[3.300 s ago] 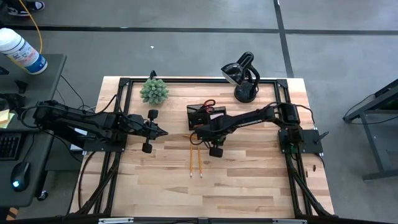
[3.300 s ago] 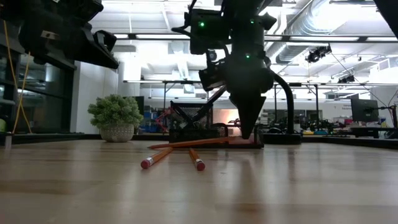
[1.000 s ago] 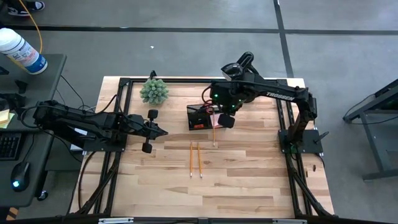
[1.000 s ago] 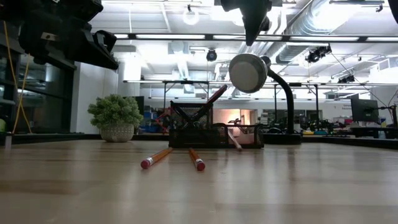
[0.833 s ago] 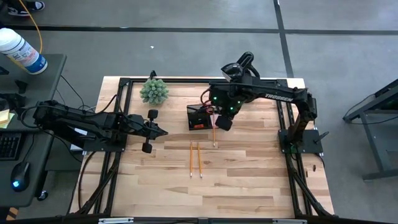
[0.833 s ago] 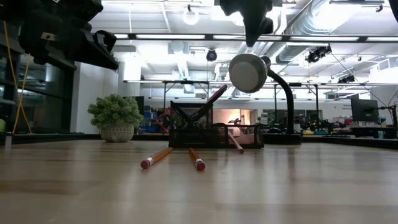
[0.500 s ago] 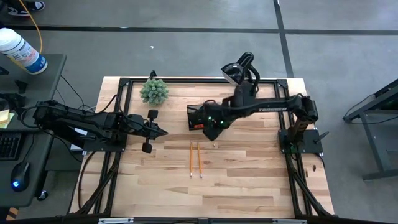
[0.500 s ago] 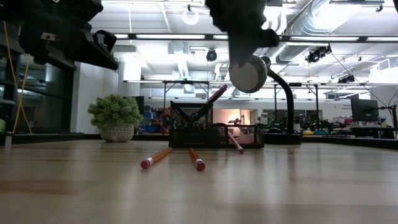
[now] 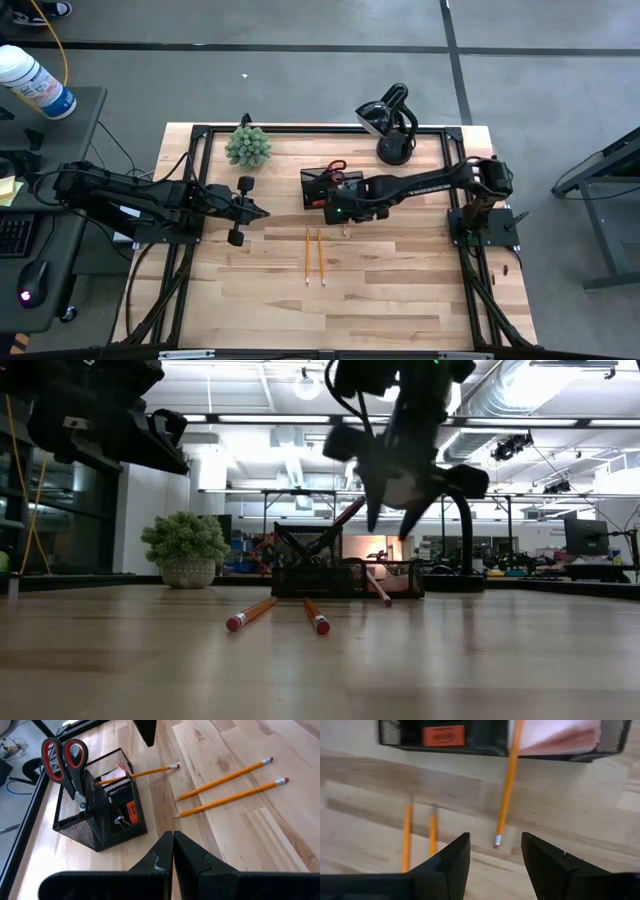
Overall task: Pick and place office supplies into organizer
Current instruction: Put the top pencil into the desk organizer
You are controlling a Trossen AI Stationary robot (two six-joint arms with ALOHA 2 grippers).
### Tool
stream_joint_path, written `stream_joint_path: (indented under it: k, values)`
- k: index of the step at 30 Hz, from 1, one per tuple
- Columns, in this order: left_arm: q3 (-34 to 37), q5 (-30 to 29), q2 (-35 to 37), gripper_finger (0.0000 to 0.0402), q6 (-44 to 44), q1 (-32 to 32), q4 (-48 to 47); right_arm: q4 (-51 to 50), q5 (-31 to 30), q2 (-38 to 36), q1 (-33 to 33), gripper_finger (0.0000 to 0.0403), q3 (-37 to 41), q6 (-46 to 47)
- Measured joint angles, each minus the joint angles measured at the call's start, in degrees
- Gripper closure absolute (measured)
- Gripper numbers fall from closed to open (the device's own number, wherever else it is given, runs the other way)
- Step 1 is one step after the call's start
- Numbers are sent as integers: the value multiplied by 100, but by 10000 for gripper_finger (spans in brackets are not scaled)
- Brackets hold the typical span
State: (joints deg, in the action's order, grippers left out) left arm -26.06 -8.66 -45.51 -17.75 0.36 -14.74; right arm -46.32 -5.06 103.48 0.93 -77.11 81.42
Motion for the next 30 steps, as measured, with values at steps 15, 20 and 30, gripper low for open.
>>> stream_joint_path:
  k: [15, 20, 30]
  values:
    - [0, 2, 1, 399, 0, 2, -61, 330, -88, 588, -6, 253, 102, 20]
    - [0, 4, 1, 399, 1, 1, -91, 503, -152, 791, -19, 254, 102, 23]
    - [0, 6, 1, 399, 3, 0, -92, 793, -262, 1120, -136, 254, 100, -39]
